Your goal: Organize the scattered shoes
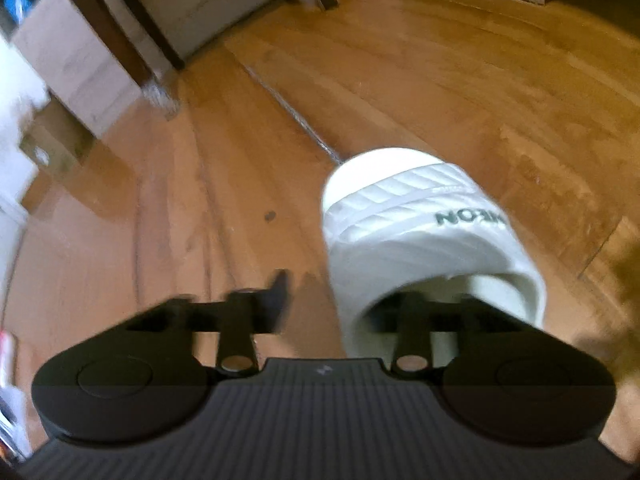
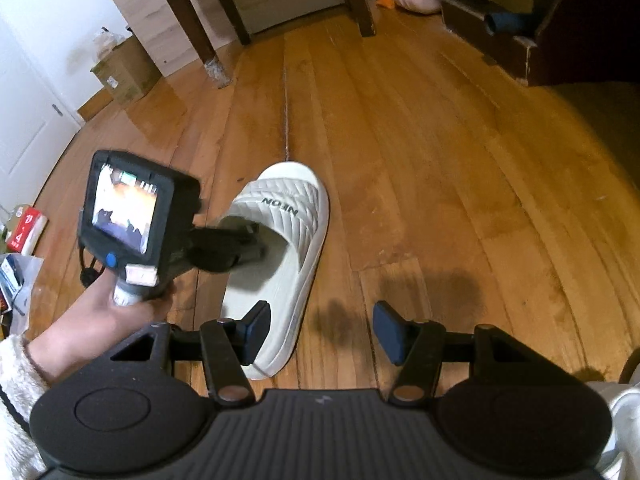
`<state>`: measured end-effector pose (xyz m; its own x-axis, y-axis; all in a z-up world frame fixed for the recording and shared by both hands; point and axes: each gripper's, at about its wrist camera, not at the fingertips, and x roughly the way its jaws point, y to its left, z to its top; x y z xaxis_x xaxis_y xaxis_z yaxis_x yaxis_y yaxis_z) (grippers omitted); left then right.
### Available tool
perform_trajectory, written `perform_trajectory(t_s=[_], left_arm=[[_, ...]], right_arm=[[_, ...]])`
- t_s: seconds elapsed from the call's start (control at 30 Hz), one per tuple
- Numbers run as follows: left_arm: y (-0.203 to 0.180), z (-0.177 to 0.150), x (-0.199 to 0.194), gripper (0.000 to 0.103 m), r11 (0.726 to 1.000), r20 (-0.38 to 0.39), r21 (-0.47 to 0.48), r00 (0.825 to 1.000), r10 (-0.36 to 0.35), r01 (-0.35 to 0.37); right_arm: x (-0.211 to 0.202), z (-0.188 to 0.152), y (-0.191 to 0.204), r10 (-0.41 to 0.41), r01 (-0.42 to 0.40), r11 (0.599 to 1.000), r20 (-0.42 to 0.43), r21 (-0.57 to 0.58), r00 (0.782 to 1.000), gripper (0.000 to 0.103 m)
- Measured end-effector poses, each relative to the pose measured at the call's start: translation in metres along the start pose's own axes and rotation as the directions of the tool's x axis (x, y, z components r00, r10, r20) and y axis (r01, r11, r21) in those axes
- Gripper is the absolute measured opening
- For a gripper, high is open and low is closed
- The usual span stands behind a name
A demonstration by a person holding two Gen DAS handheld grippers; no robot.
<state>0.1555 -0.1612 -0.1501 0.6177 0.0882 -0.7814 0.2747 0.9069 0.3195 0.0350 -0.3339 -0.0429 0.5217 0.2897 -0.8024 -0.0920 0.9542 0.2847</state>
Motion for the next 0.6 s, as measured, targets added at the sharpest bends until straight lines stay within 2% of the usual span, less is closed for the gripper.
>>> perform_trajectory(t_s=[0.03, 0.17, 0.3, 0.43, 0.5, 0.57, 0.6], left_arm=[[0.000, 0.000, 0.001, 0.014, 1.000, 0.003, -0.004, 1.000, 0.007, -0.007], [0.008, -0.005, -0.007, 0.011, 0.997, 0.044, -0.042, 0.997, 0.069, -0.067], [0.033, -0.008, -0.023, 0.011, 0.991, 0.044, -0.129, 0.998, 0.039, -0.033], [0.069, -0.015, -0.042, 0.011, 0.976, 0.059, -0.217, 0.998, 0.001, 0.012], [0.102, -0.024, -0.064, 0.011, 0.953, 0.063, -0.302, 0.998, -0.011, 0.030], [0.124, -0.033, -0.083, 0.011, 0.935, 0.066, -0.352, 0.998, -0.013, 0.035], [0.140, -0.043, -0.100, 0.011, 0.925, 0.071, -0.380, 0.997, -0.005, 0.031]], right_arm=[[0.000, 0.000, 0.001, -0.005, 0.005, 1.000, -0.002, -0.013, 1.000, 0.065], [0.000, 0.000, 0.000, -0.010, 0.010, 1.000, -0.007, -0.010, 1.000, 0.066], [-0.001, 0.001, -0.004, -0.017, 0.017, 1.000, -0.005, 0.006, 1.000, 0.066], [-0.013, -0.002, 0.010, -0.058, 0.059, 0.998, 0.055, -0.021, 0.997, 0.066], [-0.022, -0.001, 0.026, -0.001, 0.004, 0.999, 0.096, -0.035, 0.995, 0.067], [-0.025, 0.003, 0.036, 0.026, -0.021, 0.999, 0.097, -0.047, 0.995, 0.067], [-0.029, 0.010, 0.053, 0.075, -0.069, 0.995, 0.086, -0.072, 0.993, 0.067]])
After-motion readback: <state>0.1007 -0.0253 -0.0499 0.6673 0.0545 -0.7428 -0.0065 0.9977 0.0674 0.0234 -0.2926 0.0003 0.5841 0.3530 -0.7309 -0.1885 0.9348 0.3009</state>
